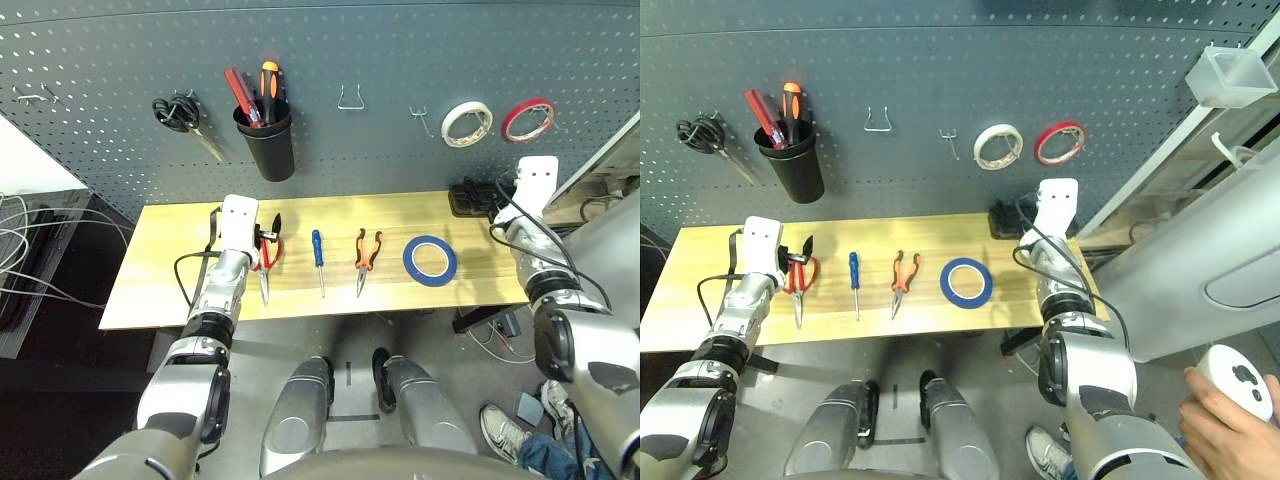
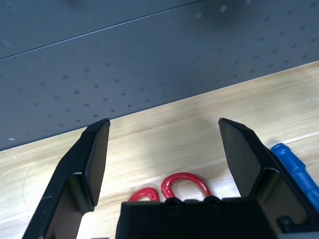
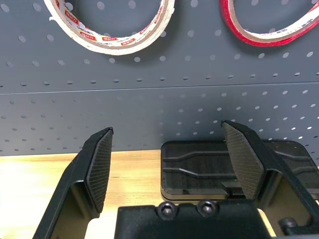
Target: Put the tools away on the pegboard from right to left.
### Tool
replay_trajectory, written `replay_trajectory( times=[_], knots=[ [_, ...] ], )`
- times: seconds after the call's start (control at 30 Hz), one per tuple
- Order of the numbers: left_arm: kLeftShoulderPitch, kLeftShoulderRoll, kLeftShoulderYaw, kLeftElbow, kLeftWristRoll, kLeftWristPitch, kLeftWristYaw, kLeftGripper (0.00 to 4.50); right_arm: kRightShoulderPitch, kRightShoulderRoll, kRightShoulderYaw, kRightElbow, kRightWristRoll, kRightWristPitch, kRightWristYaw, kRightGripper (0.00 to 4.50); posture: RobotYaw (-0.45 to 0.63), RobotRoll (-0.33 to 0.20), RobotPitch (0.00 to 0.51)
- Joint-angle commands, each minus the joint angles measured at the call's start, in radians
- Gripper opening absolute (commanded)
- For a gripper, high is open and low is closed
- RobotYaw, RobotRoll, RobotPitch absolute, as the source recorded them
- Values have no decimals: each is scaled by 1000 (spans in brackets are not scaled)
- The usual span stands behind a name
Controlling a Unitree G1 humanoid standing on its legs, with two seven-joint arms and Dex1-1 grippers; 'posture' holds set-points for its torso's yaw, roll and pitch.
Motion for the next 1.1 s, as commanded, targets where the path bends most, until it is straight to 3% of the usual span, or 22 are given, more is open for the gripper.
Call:
replay_trajectory(
  times=[0.03,0.3,0.7,1.1],
  knots=[
    [14,0,8,14,-8,5,-1,4454,20,-2,-8,14,5,15,1,4500,54,0,200],
    [47,-16,-21,-77,-28,2,-108,4454,20,-9,-11,-5,17,41,28,4500,52,0,205],
    [160,6,-144,-335,10,79,-296,4454,30,46,57,-37,-13,348,87,4500,86,0,231],
    [261,-23,-260,-487,59,107,-344,4454,110,58,143,-78,-83,485,40,4500,98,0,338]
  ],
)
